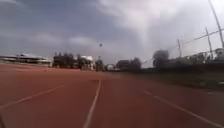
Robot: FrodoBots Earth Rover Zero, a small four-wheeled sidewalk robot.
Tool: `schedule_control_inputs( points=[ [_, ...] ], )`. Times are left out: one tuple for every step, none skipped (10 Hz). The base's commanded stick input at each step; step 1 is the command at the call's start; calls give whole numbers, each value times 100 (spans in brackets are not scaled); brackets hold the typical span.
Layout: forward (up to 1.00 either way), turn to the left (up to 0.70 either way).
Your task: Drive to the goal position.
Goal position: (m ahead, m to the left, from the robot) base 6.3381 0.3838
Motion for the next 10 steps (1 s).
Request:
schedule_control_inputs(
  points=[
    [70, 0],
    [70, 0],
    [70, 0],
    [70, 0],
    [70, 0],
    [70, 0],
    [70, 0],
    [70, 0],
    [70, 0],
    [70, 0]
  ],
)
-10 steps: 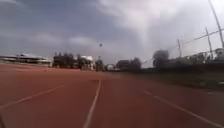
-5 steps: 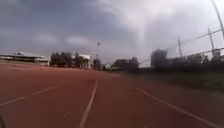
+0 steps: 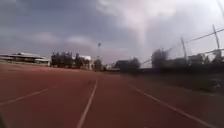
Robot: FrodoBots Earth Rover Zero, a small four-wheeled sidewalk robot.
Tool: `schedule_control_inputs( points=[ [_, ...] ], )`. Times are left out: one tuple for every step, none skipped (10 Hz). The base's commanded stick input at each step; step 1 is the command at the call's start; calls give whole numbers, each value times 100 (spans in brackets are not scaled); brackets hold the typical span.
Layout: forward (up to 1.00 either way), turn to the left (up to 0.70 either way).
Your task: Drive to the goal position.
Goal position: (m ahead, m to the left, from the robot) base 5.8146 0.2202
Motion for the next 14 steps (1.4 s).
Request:
schedule_control_inputs(
  points=[
    [70, 0],
    [70, 0],
    [70, 0],
    [70, 0],
    [70, 0],
    [70, 0],
    [70, 0],
    [70, 0],
    [70, 0],
    [70, 0],
    [70, 0],
    [70, 0],
    [70, 0],
    [70, 0]
  ],
)
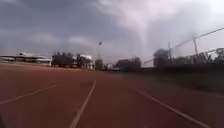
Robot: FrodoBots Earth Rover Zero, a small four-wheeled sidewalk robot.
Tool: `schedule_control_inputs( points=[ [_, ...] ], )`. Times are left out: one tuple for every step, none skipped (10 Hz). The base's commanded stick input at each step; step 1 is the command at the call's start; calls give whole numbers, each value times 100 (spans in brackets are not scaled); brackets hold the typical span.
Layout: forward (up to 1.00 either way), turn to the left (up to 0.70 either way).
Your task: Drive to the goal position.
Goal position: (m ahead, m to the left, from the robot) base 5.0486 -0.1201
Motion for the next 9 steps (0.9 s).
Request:
schedule_control_inputs(
  points=[
    [70, 14],
    [70, 31],
    [70, 33],
    [70, 31],
    [70, 28],
    [70, 26],
    [70, 23],
    [70, 21],
    [70, 18]
  ],
)
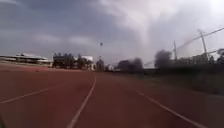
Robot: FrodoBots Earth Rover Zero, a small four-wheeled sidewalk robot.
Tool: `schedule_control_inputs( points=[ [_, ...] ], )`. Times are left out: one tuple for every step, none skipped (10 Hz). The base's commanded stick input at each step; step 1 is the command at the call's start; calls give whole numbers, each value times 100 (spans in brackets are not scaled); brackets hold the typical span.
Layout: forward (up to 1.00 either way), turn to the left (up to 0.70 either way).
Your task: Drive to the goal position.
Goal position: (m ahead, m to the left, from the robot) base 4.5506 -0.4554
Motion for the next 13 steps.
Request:
schedule_control_inputs(
  points=[
    [70, 16],
    [70, 13],
    [70, 11],
    [70, 8],
    [70, 6],
    [70, 3],
    [70, 1],
    [70, 0],
    [70, 0],
    [70, 0],
    [70, 0],
    [70, 0],
    [70, 0]
  ],
)
